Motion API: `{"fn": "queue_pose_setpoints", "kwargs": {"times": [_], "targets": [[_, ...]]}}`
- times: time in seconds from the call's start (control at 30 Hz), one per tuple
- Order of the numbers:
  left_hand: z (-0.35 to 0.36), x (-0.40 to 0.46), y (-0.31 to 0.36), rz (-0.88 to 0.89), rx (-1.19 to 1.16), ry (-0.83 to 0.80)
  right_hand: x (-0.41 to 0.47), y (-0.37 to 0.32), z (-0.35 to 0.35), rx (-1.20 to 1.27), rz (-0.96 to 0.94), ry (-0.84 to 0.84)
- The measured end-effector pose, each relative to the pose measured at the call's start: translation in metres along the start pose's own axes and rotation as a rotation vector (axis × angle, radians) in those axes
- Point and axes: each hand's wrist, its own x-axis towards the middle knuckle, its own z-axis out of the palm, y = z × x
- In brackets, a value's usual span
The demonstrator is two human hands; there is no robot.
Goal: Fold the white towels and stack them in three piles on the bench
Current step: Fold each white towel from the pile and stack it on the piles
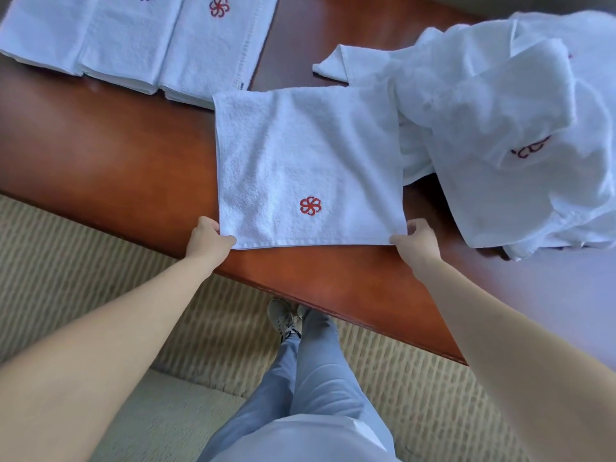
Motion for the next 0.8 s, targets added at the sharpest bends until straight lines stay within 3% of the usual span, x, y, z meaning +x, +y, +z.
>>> {"fn": "queue_pose_setpoints", "kwargs": {"times": [0.1,0.2,0.57,0.8], "targets": [[-0.004,0.005,0.006,-0.096,-0.126,-0.083,0.005,-0.006,-0.005,0.183,0.14,-0.039],[-0.005,0.007,0.007,-0.161,-0.21,-0.211,0.01,-0.007,-0.009,0.178,0.194,-0.109],[-0.014,-0.008,0.008,-0.186,-0.404,-0.272,-0.001,-0.011,-0.005,0.328,0.114,-0.185],[-0.057,-0.032,0.03,-0.095,-0.417,-0.289,-0.024,-0.037,-0.041,0.436,0.035,-0.082]]}}
